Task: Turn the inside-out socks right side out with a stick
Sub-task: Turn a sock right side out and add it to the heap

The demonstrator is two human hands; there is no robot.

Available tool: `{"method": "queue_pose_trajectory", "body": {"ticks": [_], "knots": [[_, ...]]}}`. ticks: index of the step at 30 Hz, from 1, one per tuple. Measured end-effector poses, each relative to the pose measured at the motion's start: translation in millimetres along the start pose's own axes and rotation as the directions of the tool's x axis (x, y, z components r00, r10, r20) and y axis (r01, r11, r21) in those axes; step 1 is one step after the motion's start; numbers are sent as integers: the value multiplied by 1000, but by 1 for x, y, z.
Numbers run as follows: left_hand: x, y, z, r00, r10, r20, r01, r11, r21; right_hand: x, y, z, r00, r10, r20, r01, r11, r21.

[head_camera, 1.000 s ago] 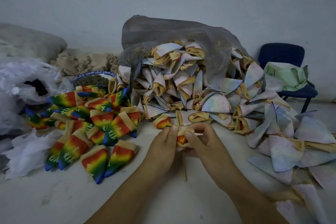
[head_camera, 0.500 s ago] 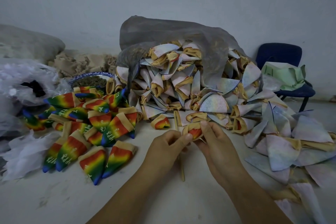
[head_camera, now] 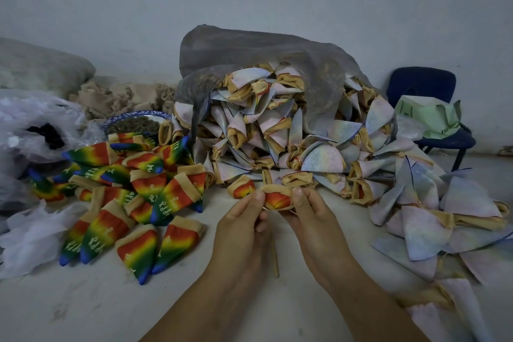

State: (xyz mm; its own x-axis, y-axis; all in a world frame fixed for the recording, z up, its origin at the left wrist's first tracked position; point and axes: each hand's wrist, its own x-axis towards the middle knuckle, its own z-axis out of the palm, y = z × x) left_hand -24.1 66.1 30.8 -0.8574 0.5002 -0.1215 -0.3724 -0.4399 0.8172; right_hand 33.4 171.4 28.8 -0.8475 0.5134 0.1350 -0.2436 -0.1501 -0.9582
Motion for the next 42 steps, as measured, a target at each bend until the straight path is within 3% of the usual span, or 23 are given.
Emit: {"method": "queue_pose_trajectory", "body": {"ticks": [3, 7, 14, 17, 21, 25, 29, 38, 42], "knots": [[2, 2, 4, 994, -81, 76, 92, 985, -149, 1, 2, 0, 999, 28, -28, -27, 999, 39], [3, 3, 3, 986, -122, 115, 138, 980, -141, -1, 3, 2, 998, 65, -6, -65, 996, 66], [11, 8, -6, 1000, -10, 0, 10, 990, 141, -3, -1, -2, 956, 231, 179, -259, 954, 152], [10, 7, -9, 998, 52, 28, -56, 984, 171, -1, -1, -6, 956, 245, 160, -266, 955, 131], [5, 5, -9, 989, 29, 143, -81, 927, 368, 0, -2, -9, 973, 226, 57, -231, 968, 104], [4, 4, -7, 987, -86, 132, 53, 971, 235, 3, -3, -14, 978, 208, -9, -206, 973, 101], [7, 5, -8, 985, -103, 139, 99, 994, 37, 0, -2, -9, 986, 161, 55, -167, 974, 152], [9, 7, -8, 982, -132, 134, 136, 990, -24, 1, -3, -7, 989, 108, 103, -127, 970, 206], [9, 10, -7, 960, -219, 173, 253, 945, -207, 0, 2, -5, 982, 143, 126, -167, 963, 212]]}}
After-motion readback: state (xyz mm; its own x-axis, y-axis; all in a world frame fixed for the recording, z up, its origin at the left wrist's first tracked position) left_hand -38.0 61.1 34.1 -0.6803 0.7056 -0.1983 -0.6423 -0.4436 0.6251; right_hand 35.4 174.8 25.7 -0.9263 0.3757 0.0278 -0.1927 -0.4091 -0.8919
